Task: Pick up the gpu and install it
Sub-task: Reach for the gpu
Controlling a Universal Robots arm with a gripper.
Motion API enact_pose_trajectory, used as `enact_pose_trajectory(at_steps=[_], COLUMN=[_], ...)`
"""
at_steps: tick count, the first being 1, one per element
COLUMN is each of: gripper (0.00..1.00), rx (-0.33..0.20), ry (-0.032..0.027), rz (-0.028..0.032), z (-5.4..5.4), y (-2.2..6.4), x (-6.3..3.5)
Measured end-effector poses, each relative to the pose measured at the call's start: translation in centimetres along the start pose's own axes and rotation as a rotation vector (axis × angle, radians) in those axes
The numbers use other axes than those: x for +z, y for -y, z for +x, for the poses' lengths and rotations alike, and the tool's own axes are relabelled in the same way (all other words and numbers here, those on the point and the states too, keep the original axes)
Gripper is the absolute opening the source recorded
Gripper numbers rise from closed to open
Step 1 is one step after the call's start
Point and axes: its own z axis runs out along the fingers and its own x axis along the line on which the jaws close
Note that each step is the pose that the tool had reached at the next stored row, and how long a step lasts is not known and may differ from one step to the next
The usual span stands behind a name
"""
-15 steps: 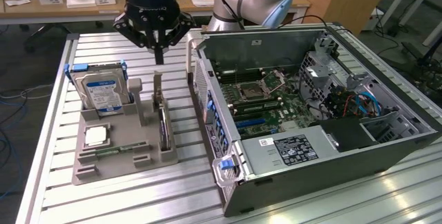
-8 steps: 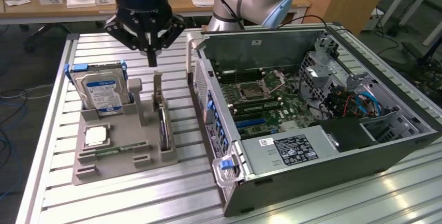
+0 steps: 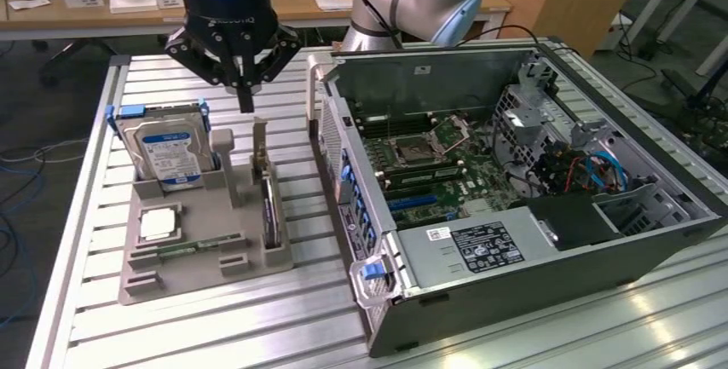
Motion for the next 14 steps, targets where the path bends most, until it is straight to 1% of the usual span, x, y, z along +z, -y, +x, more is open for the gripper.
enact_pose_trajectory(at_steps=[7, 14], gripper=[0.11, 0.11], rx=[0.0, 0.0], ry=[0.0, 0.0], rz=[0.0, 0.0], z=[0.0, -0.05], y=[0.06, 0.68], x=[0.0, -0.03])
